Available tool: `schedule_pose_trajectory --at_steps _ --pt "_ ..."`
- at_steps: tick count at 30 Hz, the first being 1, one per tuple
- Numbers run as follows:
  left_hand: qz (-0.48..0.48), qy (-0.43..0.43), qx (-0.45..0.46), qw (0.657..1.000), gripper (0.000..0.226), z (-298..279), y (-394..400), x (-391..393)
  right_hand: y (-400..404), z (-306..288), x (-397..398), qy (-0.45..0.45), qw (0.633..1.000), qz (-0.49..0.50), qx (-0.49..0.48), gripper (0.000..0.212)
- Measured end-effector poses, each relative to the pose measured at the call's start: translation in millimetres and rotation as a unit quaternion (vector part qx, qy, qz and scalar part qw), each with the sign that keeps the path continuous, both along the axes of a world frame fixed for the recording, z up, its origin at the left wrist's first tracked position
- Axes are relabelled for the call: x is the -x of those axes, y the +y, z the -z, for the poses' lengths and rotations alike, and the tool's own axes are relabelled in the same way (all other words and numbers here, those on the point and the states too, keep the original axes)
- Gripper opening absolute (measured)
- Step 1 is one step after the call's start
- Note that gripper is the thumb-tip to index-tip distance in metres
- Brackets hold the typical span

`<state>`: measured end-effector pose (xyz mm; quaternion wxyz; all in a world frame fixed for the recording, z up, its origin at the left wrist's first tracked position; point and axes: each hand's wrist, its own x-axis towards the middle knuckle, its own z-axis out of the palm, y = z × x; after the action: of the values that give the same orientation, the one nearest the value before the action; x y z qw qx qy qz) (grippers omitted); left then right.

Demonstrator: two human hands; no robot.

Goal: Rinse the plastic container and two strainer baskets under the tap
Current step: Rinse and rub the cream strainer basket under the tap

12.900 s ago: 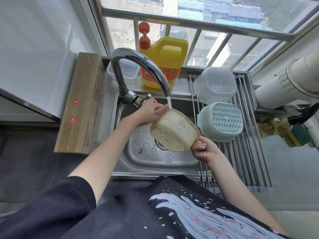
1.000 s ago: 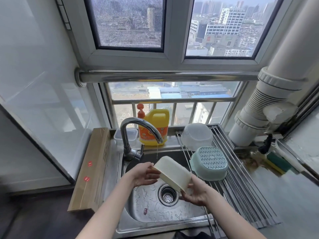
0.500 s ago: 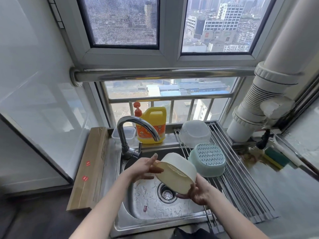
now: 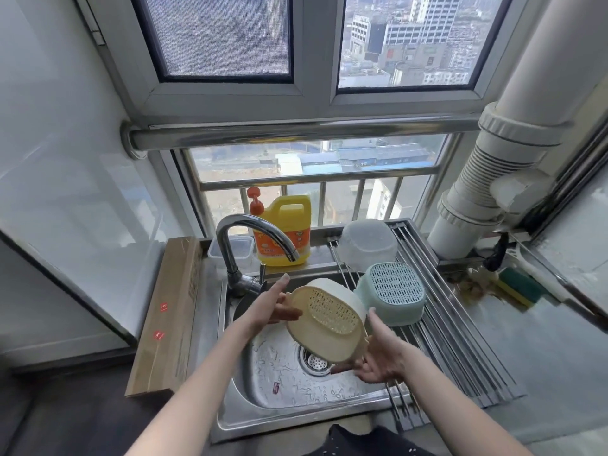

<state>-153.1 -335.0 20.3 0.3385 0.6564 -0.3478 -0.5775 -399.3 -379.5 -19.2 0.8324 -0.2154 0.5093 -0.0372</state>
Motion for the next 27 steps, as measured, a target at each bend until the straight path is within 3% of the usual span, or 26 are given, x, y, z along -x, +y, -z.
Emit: schedule_pose_trajectory --at_steps 5,6,8,10,13,18,21,24,27 --pt "-0.066 0.068 0.034 0.995 0.067 16.1 4.1 -1.1 0.6 -2.6 -6.2 -0.104 0.982 0.099 0.122 0.048" --pt "-0.057 0.055 0.02 0.997 0.069 21.6 6.4 -1.9 0.6 1.4 -7.1 -0.128 0.97 0.115 0.17 0.053" --pt "-0.036 0.024 -0.012 0.999 0.085 30.9 12.3 -0.7 2.7 5.5 -8.1 -0.131 0.949 0.112 0.262 0.083" --pt "-0.041 0.041 -0.022 0.998 0.091 36.3 16.2 5.2 3.1 8.8 -6.4 -0.104 0.936 0.08 0.326 0.111" --pt "-0.061 0.075 -0.023 0.995 0.075 40.8 14.9 11.9 2.2 7.7 -4.3 -0.015 0.919 0.041 0.393 0.117" --pt "0.082 0.022 -0.115 0.99 0.045 47.9 15.6 24.2 0.6 13.1 -6.4 0.244 0.865 0.056 0.434 0.072" --pt "0.109 0.047 -0.129 0.985 0.042 56.4 14.7 27.8 1.4 13.4 3.5 0.254 0.819 0.083 0.507 0.05" --pt "0.141 0.022 -0.164 0.976 0.046 59.1 11.8 33.3 2.6 14.6 16.5 0.254 0.842 0.03 0.475 0.044" --pt "0.179 -0.001 -0.173 0.968 0.069 58.4 5.3 53.1 1.2 12.2 33.7 0.25 0.833 0.067 0.489 0.035"
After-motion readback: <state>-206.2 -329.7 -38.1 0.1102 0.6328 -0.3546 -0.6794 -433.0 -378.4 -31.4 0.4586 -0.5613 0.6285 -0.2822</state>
